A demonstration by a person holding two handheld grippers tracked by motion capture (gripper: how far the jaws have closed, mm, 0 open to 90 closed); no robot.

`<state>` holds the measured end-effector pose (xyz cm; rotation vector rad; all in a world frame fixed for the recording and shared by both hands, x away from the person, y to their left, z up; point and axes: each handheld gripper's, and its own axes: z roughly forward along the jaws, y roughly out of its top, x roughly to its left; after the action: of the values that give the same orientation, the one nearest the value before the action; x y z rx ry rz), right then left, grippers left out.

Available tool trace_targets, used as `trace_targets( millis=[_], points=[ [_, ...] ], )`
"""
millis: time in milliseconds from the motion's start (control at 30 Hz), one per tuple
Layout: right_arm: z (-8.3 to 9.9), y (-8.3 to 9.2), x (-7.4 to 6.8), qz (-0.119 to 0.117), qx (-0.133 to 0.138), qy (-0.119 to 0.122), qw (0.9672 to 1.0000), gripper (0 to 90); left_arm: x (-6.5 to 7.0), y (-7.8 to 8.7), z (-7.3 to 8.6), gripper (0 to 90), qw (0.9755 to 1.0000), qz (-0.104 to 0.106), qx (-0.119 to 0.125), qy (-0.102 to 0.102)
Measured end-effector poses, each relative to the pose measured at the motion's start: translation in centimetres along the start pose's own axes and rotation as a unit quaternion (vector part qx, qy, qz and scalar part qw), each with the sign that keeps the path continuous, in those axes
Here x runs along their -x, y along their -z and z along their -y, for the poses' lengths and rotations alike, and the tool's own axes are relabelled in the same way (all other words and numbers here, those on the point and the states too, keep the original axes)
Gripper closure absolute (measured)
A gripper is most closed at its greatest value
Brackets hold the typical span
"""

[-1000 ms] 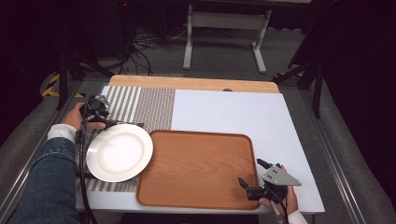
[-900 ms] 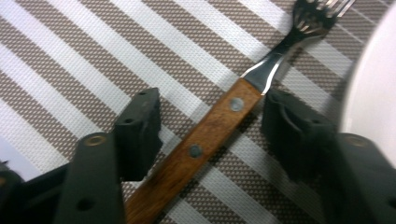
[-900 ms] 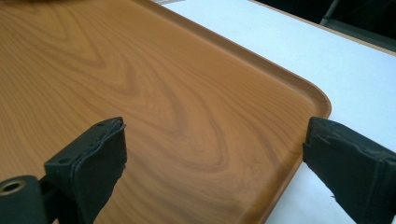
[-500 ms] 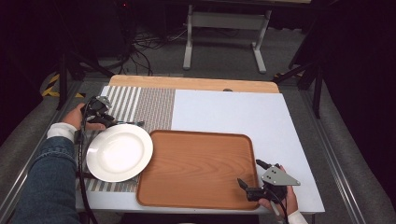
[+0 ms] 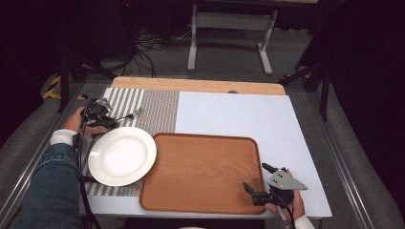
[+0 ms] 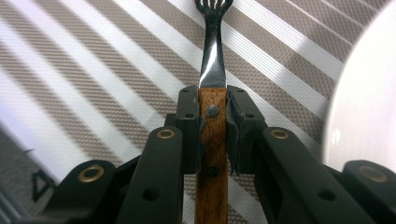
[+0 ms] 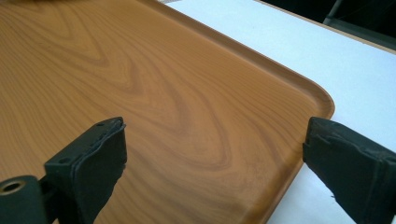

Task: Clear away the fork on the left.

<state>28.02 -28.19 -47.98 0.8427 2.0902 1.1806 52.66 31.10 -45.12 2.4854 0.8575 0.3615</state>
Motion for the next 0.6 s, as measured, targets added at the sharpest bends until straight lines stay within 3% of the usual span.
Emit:
trace_targets(
  millis=[67,100,200,233,267,300,333,367,400,500,533,600],
  points=[
    [0.0,0.0,0.0,0.001,0.000,0.000,1.0000,7.3,0.1,0.8,0.1,77.2,0.9992,-0.024,0.030,0.010],
    [0.0,0.1,0.0,0.001,0.001,-0.001,1.0000,7.3,0.2,1.4,0.1,77.2,0.9975,-0.036,0.056,0.022],
    [0.0,0.1,0.0,0.002,0.001,-0.001,1.0000,7.3,0.4,2.7,0.2,77.3,0.9928,-0.061,0.097,0.036],
    [0.0,0.1,0.0,0.002,0.001,-0.001,1.0000,7.3,0.4,2.7,0.2,77.2,0.9928,-0.061,0.097,0.036],
    [0.0,0.1,0.0,0.003,0.002,0.000,1.0000,7.3,0.5,3.0,0.3,77.2,0.9912,-0.067,0.107,0.040],
    [0.0,0.2,0.1,0.004,0.004,-0.002,1.0000,7.3,0.7,3.6,0.3,77.2,0.9883,-0.072,0.127,0.045],
    [0.0,0.2,0.1,0.003,0.004,-0.001,1.0000,7.3,1.1,4.4,0.3,77.2,0.9830,-0.086,0.153,0.052],
    [0.0,0.2,0.1,0.003,0.006,-0.002,1.0000,7.2,1.1,4.4,0.3,77.3,0.9830,-0.086,0.153,0.052],
    [0.0,0.2,0.1,0.003,0.006,-0.002,1.0000,7.2,1.4,5.0,0.3,77.3,0.9796,-0.087,0.172,0.057],
    [-0.2,0.4,0.1,0.003,0.012,-0.005,0.9999,7.2,2.2,6.1,0.1,77.2,0.9742,-0.087,0.201,0.057],
    [-0.2,0.5,0.1,0.003,0.013,-0.004,0.9999,7.3,3.2,6.8,-0.1,77.2,0.9706,-0.089,0.218,0.051],
    [-0.2,0.6,0.1,0.004,0.015,-0.004,0.9999,7.3,3.7,7.0,-0.2,77.3,0.9700,-0.086,0.222,0.047]
  ],
)
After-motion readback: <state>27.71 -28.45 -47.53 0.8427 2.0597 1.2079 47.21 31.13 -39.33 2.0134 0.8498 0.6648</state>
